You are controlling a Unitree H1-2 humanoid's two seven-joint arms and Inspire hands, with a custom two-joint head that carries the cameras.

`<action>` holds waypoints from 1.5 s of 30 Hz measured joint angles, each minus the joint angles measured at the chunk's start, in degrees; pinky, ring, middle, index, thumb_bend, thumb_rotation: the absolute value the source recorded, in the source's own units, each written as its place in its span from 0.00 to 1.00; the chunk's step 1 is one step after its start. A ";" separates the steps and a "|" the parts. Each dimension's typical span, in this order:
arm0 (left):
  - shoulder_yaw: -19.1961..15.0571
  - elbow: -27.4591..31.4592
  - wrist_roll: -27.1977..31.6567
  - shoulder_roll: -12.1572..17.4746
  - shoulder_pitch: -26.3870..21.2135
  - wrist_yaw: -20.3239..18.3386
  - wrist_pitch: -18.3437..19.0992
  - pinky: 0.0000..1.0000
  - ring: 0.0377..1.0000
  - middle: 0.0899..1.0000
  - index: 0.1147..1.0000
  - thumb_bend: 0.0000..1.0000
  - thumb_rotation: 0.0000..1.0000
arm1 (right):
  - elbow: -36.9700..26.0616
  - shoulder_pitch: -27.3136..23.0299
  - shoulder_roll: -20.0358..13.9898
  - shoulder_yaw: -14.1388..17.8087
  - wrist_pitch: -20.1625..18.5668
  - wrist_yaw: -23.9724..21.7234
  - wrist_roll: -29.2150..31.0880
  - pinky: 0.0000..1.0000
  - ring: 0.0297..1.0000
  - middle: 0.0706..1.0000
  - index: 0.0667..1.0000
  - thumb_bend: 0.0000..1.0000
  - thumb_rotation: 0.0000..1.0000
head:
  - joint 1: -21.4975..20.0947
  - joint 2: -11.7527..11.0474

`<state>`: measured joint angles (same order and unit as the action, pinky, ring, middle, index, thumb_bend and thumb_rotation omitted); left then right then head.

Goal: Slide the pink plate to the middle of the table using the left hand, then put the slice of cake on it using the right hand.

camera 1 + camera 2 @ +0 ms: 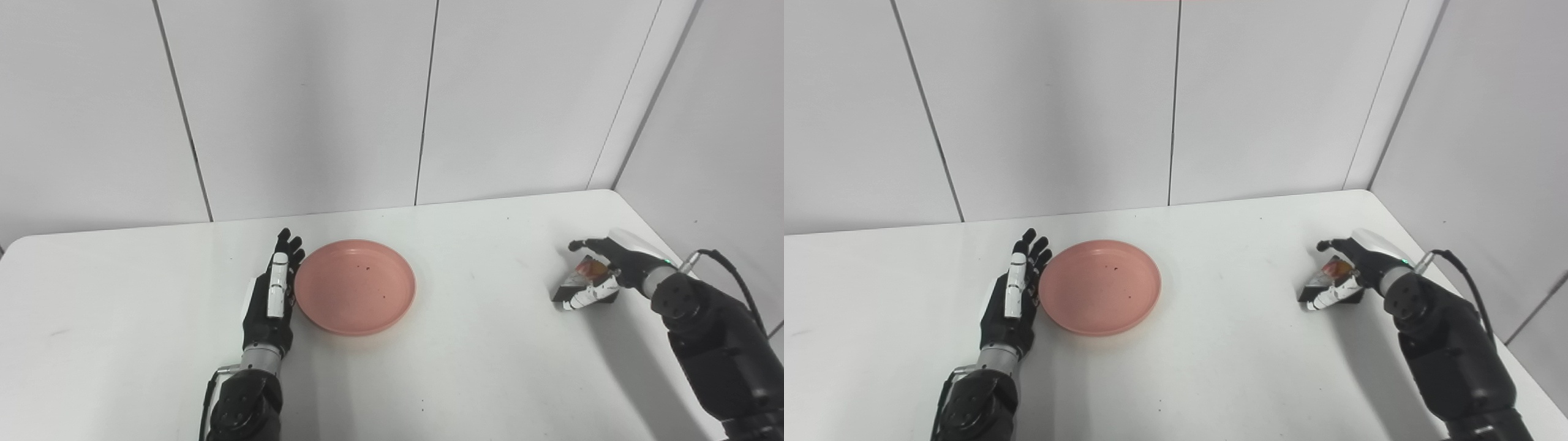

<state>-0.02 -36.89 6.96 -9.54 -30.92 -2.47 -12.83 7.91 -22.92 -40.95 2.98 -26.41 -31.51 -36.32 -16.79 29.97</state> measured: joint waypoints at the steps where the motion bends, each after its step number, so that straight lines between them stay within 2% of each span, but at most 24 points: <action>1: 0.00 -0.01 0.00 0.07 0.03 0.00 -0.02 1.00 0.98 0.97 0.96 0.51 1.00 | 0.92 -0.61 -0.12 -0.31 0.02 0.36 0.50 0.74 0.84 0.93 0.84 1.00 0.23 | 0.00 0.00; 3: 0.03 -0.03 0.01 0.10 0.03 0.00 -0.04 1.00 0.97 0.96 0.96 0.52 1.00 | 3.26 -1.94 -0.30 -0.93 0.14 1.92 1.18 0.70 0.82 0.91 0.84 1.00 0.24 | 0.09 0.00; 5: 0.05 0.00 0.04 0.02 0.04 0.00 -0.02 1.00 0.98 0.97 0.96 0.52 1.00 | 5.99 -3.17 -1.10 -2.49 0.90 3.66 1.35 0.72 0.84 0.91 0.84 1.00 0.24 | 0.09 0.09; 6: 0.04 0.04 0.06 -0.02 0.05 0.00 0.00 1.00 0.98 0.97 0.96 0.52 1.00 | 6.85 -3.56 -1.31 -2.82 1.26 4.09 1.53 0.73 0.85 0.92 0.82 1.00 0.21 | 0.00 0.09; 7: 0.05 0.12 0.05 -0.03 0.09 0.00 0.04 1.00 0.98 0.97 0.97 0.52 1.00 | 7.83 -3.96 -1.46 -3.24 1.58 4.83 1.83 0.69 0.80 0.91 0.81 1.00 0.18 | 0.00 0.09; 8: 0.08 0.23 0.05 -0.03 0.15 -0.01 0.17 1.00 0.98 0.97 0.97 0.52 1.00 | 8.79 -4.37 -1.49 -3.62 1.75 5.44 2.23 0.69 0.79 0.91 0.81 1.00 0.18 | 0.00 0.09; 9: 0.13 0.28 0.05 -0.03 0.20 -0.01 0.18 1.00 0.98 0.97 0.96 0.51 1.00 | 9.30 -4.56 -1.49 -3.78 1.87 6.06 2.47 0.51 0.61 0.82 0.79 0.95 0.09 | 0.00 0.09; 10: 0.14 0.28 0.05 -0.04 0.22 -0.01 0.17 1.00 0.98 0.97 0.96 0.50 1.00 | 9.69 -4.69 -1.49 -3.93 1.91 6.61 2.81 0.47 0.57 0.80 0.79 0.94 0.07 | 0.09 0.26; 11: 0.14 0.27 0.05 -0.04 0.22 -0.01 0.15 1.00 0.98 0.96 0.96 0.50 1.00 | 10.08 -4.83 -1.49 -4.17 1.91 7.63 3.17 0.40 0.49 0.66 0.76 0.70 0.03 | 0.09 0.35; 12: 0.14 0.26 0.05 -0.04 0.22 -0.01 0.14 1.00 0.97 0.96 0.95 0.50 1.00 | 10.49 -4.93 -1.49 -4.33 1.93 8.58 3.23 0.37 0.46 0.61 0.75 0.61 0.01 | 0.09 0.35; 13: 0.13 0.27 0.05 -0.05 0.23 -0.01 0.14 1.00 0.98 0.96 0.96 0.51 1.00 | 10.86 -5.06 -1.50 -4.46 2.04 9.84 3.25 0.34 0.42 0.52 0.67 0.56 0.00 | 0.17 0.35; 14: 0.14 0.27 0.06 -0.07 0.23 -0.01 0.15 1.00 0.98 0.96 0.96 0.51 1.00 | 11.03 -5.07 -1.49 -4.58 2.21 10.94 3.28 0.34 0.41 0.51 0.65 0.55 0.00 | 0.18 0.35; 16: 0.14 0.42 0.05 -0.11 0.28 -0.01 0.20 1.00 0.98 0.96 0.96 0.51 1.00 | 11.25 -4.82 -1.38 -4.83 2.81 13.26 3.33 0.19 0.41 0.46 0.52 0.53 0.00 | 0.26 0.35; 17: 0.12 0.52 0.05 -0.16 0.34 0.01 0.22 1.00 0.98 0.96 0.95 0.52 1.00 | 11.28 -4.35 -1.12 -4.76 3.58 15.28 3.38 0.17 0.40 0.45 0.48 0.52 0.00 | 0.35 0.44; 21: 0.07 0.55 0.02 -0.11 0.37 0.05 0.28 1.00 0.98 0.96 0.95 0.52 1.00 | 11.28 -3.06 0.87 -4.25 4.44 21.49 3.50 0.17 0.40 0.45 0.45 0.52 0.00 | 0.35 0.44; 22: 0.06 0.54 0.02 -0.09 0.37 0.05 0.30 1.00 0.98 0.96 0.95 0.52 1.00 | 11.24 -3.02 1.08 -4.28 4.44 22.04 3.51 0.15 0.28 0.44 0.44 0.53 0.00 | 0.53 0.44; 24: 0.13 0.51 -0.01 -0.10 0.36 0.07 0.25 1.00 0.97 0.96 0.95 0.51 1.00 | 11.17 -2.99 1.09 -4.29 4.46 23.17 3.66 0.13 0.18 0.43 0.44 0.53 0.00 | 0.61 0.35; 33: 0.49 -0.08 -1.25 -0.17 0.10 0.78 -0.07 0.99 0.96 0.95 0.94 0.53 1.00 | 6.33 -1.51 2.06 -4.26 6.03 28.34 3.76 0.11 0.15 0.43 0.44 0.53 0.00 | 2.64 0.35; 37: 0.49 -0.40 -1.46 -0.42 -0.07 0.98 -0.28 0.99 0.96 0.95 0.95 0.54 1.00 | 4.31 -1.33 3.06 -3.71 10.27 31.46 4.60 0.14 0.17 0.43 0.44 0.53 0.00 | 4.47 0.00; 38: 0.57 -0.38 -1.87 -0.46 -0.06 1.23 -0.28 0.99 0.96 0.95 0.95 0.54 1.00 | 3.45 -1.33 3.32 -3.63 10.79 31.80 4.96 0.14 0.18 0.39 0.44 0.52 0.00 | 4.83 0.00; 39: 0.73 -0.36 -2.26 -0.46 -0.05 1.58 -0.29 0.99 0.96 0.95 0.95 0.53 1.00 | 2.59 -1.33 3.73 -3.39 11.42 32.12 5.56 0.19 0.25 0.40 0.45 0.53 0.00 | 5.70 0.00; 40: 0.86 -0.34 -2.42 -0.49 -0.04 1.96 -0.29 0.99 0.96 0.95 0.95 0.53 1.00 | 1.41 -1.34 4.29 -3.19 11.84 32.25 6.30 0.20 0.26 0.40 0.45 0.53 0.00 | 5.71 0.00; 42: 0.86 -0.12 -2.53 -0.63 0.09 2.32 -0.21 0.99 0.96 0.95 0.95 0.54 1.00 | -1.41 -1.36 5.59 -3.23 12.22 31.83 7.97 0.29 0.37 0.46 0.45 0.52 0.00 | 7.29 0.18; 45: 1.08 0.23 -3.04 -1.32 0.45 3.07 0.05 0.98 0.96 0.95 0.94 0.54 1.00 | -4.44 -1.61 7.45 -4.36 13.66 30.02 9.55 0.33 0.41 0.47 0.44 0.52 0.00 | 8.78 0.35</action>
<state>1.06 -36.66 3.92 -10.86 -30.47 0.60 -12.78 3.47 -24.53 -33.50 -1.39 -12.75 -1.50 -26.77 -8.01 30.32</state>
